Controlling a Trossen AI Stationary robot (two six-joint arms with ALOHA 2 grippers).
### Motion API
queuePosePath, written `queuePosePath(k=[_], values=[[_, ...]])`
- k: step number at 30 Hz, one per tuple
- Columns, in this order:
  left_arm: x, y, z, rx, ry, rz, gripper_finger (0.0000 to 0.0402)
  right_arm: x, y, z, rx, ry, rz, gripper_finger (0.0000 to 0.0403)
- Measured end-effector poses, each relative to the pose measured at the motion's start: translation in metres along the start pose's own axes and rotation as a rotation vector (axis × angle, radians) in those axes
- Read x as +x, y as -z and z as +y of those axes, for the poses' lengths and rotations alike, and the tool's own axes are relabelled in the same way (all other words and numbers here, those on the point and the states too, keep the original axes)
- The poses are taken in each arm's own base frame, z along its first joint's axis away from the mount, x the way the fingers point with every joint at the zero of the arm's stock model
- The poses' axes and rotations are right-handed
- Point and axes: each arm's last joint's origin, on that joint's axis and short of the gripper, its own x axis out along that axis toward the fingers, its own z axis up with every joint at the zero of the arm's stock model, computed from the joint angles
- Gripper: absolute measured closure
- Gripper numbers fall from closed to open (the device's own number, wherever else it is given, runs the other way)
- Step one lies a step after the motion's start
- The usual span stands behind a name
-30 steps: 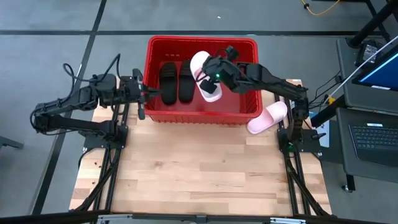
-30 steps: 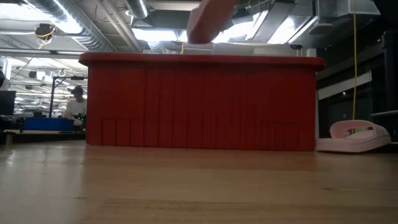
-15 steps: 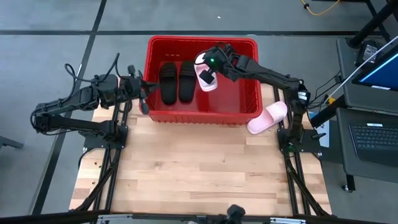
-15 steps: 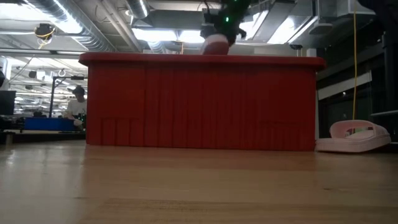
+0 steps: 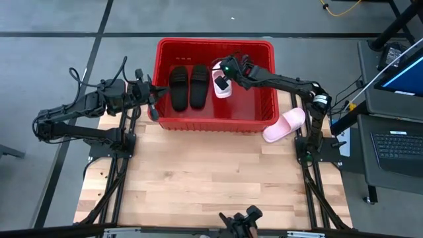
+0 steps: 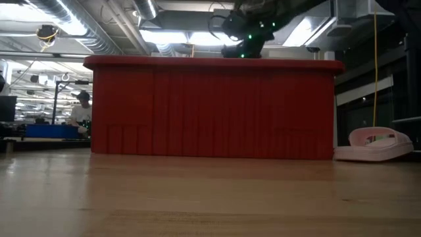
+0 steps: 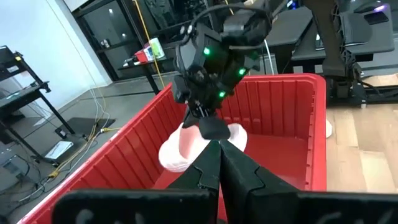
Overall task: Pick and place slides into bin
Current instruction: Put the pink slide into the red bin
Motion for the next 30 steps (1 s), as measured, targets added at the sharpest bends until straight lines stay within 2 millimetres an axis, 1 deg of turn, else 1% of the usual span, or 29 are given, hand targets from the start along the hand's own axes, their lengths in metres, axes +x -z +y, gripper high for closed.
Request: queuePosePath(k=[4,8,12,15,20,30], values=[[0.000,0.000,0.000,0.000,0.000,0.000,0.0399,0.013,0.008,0.003,0.030,0.007,-0.065,0.0394],[0.000,0.000,0.000,-0.009,0.000,0.000,0.0397,0.023,0.018,0.003,0.047,0.017,-0.080,0.0394],[0.000,0.000,0.000,-0.012,0.000,0.000,0.0400,0.030,0.030,0.002,0.059,0.047,-0.048,0.0394],[0.000,0.000,0.000,-0.012,0.000,0.000,0.0399,0.036,0.039,0.004,0.071,0.069,-0.059,0.0394],[0.000,0.000,0.000,-0.011,0.000,0.000,0.0397,0.043,0.047,0.004,0.112,0.075,-0.111,0.0394],[0.000,0.000,0.000,-0.009,0.000,0.000,0.0396,0.050,0.045,-0.006,0.147,0.097,-0.134,0.0394]])
